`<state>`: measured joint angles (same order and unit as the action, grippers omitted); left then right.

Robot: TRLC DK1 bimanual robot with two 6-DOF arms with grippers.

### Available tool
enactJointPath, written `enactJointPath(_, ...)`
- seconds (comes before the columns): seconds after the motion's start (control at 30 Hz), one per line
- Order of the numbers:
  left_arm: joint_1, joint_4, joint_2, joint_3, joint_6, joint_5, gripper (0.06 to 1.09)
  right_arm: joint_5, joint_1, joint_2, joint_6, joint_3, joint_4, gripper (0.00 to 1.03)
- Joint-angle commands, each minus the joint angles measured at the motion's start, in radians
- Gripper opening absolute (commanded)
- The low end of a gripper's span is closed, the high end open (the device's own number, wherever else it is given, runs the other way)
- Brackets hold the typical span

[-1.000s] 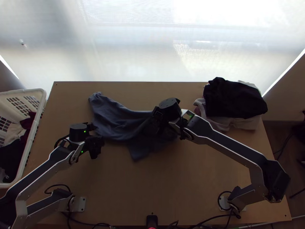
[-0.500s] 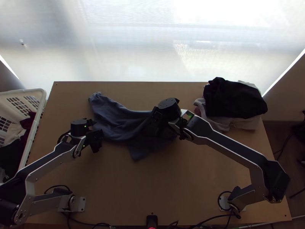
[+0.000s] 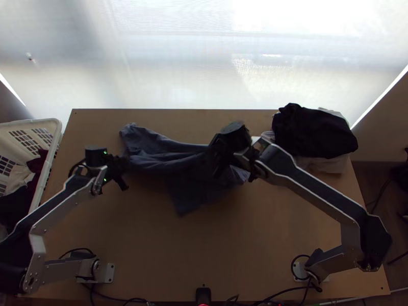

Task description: Fold the t-shirt

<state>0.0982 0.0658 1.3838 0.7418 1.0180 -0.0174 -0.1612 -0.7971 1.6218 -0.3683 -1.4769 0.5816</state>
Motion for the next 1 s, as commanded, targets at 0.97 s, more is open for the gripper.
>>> enactJointPath(0.97, -0.224, 1.250, -0.568, 1.044, -0.164, -0.263, 0.10, 0.804, 0.050, -0.304, 0.115, -0.384, 0.853, 0.03)
